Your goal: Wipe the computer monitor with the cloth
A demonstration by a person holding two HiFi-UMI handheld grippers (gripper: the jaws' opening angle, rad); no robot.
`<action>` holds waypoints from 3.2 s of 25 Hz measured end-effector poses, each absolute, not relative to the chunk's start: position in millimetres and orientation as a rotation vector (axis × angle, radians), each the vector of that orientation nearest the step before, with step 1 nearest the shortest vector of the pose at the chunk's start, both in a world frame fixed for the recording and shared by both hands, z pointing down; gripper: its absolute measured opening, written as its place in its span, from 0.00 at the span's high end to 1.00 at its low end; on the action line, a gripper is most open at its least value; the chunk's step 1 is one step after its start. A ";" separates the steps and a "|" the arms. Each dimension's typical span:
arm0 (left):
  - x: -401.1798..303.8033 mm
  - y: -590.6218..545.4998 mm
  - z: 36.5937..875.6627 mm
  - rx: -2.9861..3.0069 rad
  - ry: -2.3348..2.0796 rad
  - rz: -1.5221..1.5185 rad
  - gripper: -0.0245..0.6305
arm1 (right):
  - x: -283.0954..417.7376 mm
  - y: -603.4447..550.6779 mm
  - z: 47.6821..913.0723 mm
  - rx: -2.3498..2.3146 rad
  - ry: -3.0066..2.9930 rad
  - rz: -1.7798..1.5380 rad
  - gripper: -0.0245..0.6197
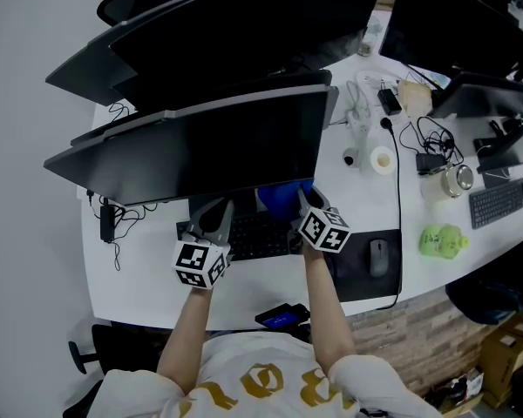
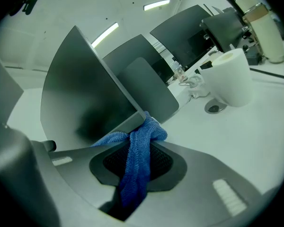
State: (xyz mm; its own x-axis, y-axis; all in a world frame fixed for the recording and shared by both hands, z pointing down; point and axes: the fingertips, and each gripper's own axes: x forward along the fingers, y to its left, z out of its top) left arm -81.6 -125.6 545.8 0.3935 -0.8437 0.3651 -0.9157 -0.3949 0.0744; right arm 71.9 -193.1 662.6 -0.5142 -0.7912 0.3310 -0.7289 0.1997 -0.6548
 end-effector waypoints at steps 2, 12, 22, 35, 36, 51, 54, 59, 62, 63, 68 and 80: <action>-89.0 -125.5 547.7 2.383 -1.555 0.387 0.96 | 69.8 -192.3 662.7 -1.515 2.365 -1.222 0.80; -122.5 -122.2 551.1 2.336 -1.586 0.324 0.96 | 46.9 -187.4 660.5 -1.509 2.380 -1.217 0.80; -158.1 -114.5 555.6 2.297 -1.609 0.290 0.96 | 15.3 -181.4 659.4 -1.490 2.402 -1.231 0.80; -194.6 -105.8 561.7 2.274 -1.608 0.265 0.96 | -28.7 -172.2 657.3 -1.463 2.437 -1.239 0.80; -198.1 -105.2 562.2 2.272 -1.608 0.262 0.96 | -32.8 -171.4 657.1 -1.460 2.440 -1.239 0.80; -245.4 -94.5 565.3 2.269 -1.595 0.230 0.96 | -94.3 -158.1 656.2 -1.421 2.479 -1.247 0.80; -256.0 -90.7 566.0 2.271 -1.591 0.227 0.96 | -104.8 -155.5 656.5 -1.416 2.472 -1.251 0.80; -271.3 -85.2 565.8 2.275 -1.588 0.219 0.96 | -123.4 -150.2 656.5 -1.405 2.474 -1.258 0.80; -280.3 -82.0 565.8 2.279 -1.584 0.215 0.96 | -133.5 -147.4 656.4 -1.404 2.477 -1.256 0.80; -283.5 -81.0 565.9 2.280 -1.582 0.211 0.96 | -136.1 -146.6 656.6 -1.407 2.477 -1.253 0.80; -296.8 -76.5 565.8 2.287 -1.568 0.192 0.96 | -148.6 -141.3 656.3 -1.428 2.488 -1.240 0.80; -297.3 -74.6 557.5 2.341 -1.497 0.118 0.96 | -153.8 -114.7 645.3 -1.431 2.514 -1.206 0.80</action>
